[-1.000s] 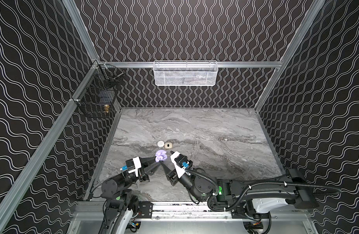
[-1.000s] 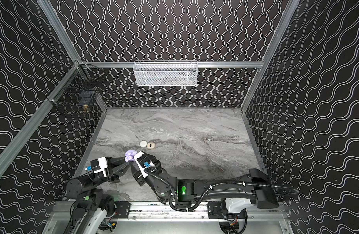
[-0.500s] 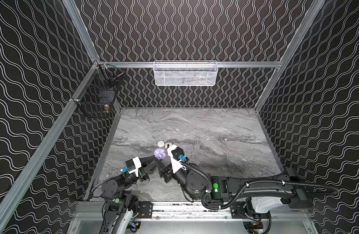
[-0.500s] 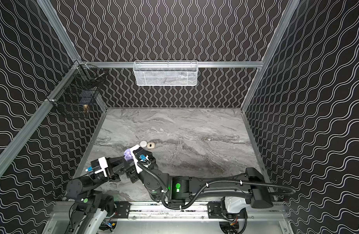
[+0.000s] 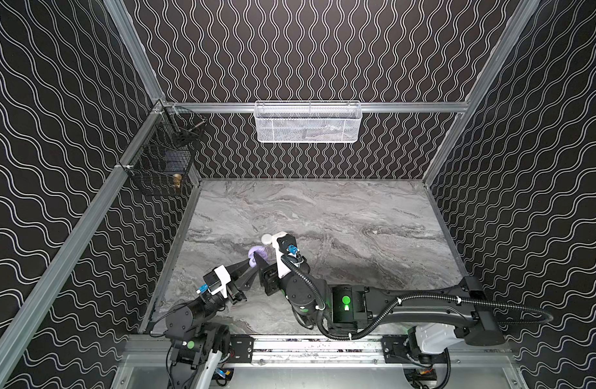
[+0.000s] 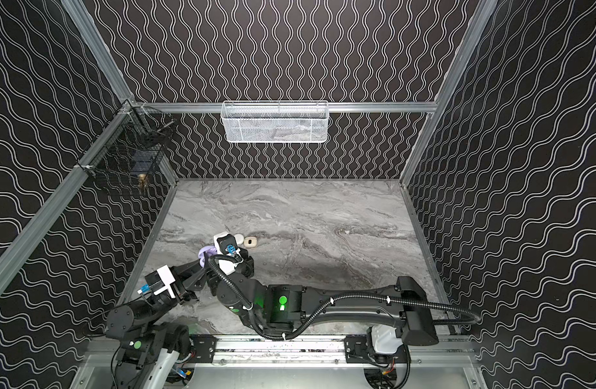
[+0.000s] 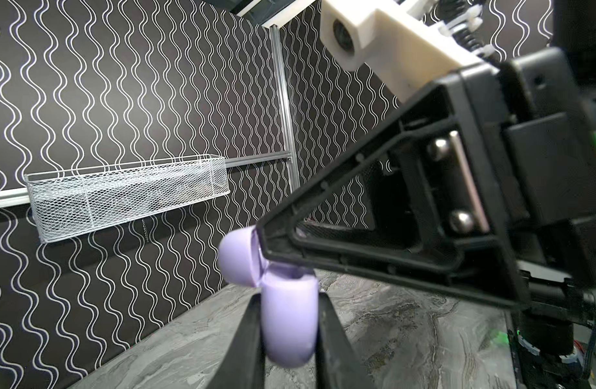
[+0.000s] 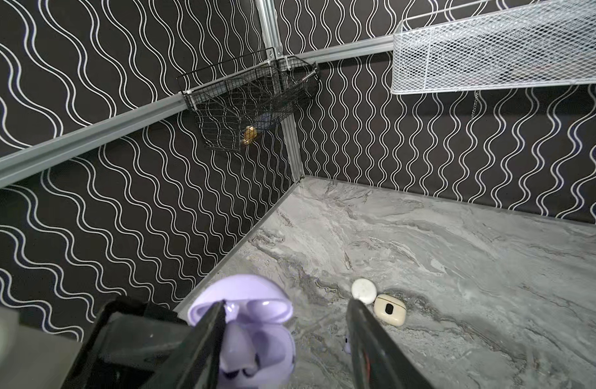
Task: Insert the wireless bluetooth earbuds into the charging case
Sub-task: 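Open the right gripper and draw it back from the lavender case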
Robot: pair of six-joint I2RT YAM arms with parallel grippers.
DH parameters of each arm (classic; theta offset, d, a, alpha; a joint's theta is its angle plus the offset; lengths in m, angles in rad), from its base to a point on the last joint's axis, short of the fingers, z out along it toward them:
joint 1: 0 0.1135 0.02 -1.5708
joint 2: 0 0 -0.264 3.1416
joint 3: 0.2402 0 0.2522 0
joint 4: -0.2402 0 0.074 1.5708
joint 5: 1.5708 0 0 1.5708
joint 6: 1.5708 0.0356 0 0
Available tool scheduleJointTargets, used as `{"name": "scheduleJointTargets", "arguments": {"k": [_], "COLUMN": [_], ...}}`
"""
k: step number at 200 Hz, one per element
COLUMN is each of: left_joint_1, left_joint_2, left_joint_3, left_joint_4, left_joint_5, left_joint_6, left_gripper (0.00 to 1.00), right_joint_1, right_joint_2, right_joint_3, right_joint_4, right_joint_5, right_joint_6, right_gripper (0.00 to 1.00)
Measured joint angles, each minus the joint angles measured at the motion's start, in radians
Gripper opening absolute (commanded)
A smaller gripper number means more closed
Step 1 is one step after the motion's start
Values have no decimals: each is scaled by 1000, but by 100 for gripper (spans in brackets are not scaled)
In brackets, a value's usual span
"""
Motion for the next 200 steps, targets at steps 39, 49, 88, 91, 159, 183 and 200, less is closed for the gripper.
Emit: {"name": "scheduleJointTargets", "arguments": {"k": [39, 49, 88, 91, 159, 183, 200], "left_joint_1": [0, 0, 0, 0, 0, 0, 0], "left_joint_2": [3, 4, 4, 4, 11, 17, 21], "left_joint_3": [-2, -2, -2, -2, 2, 5, 12], "left_joint_4": [-17, -23, -50, -51, -93, -89, -77], "left_joint_5": [-24, -29, -46, -46, -43, -65, -67], "left_joint_6": [4, 5, 21, 22, 22, 22, 20], "left_gripper": [0, 0, 0, 0, 0, 0, 0], "right_joint_1": [-8, -8, -10, -10, -29, -31, -34], "right_joint_2": [31, 38, 27, 24, -37, -55, -63], "right_joint_3": [36, 46, 24, 18, -69, -92, -109], "right_joint_4": [-35, -44, -49, -48, -48, -47, -50], "right_joint_5": [-21, -26, -35, -35, -80, -83, -79], "right_joint_6": [26, 29, 48, 50, 106, 108, 108], "right_gripper": [55, 55, 53, 53, 50, 50, 50]}}
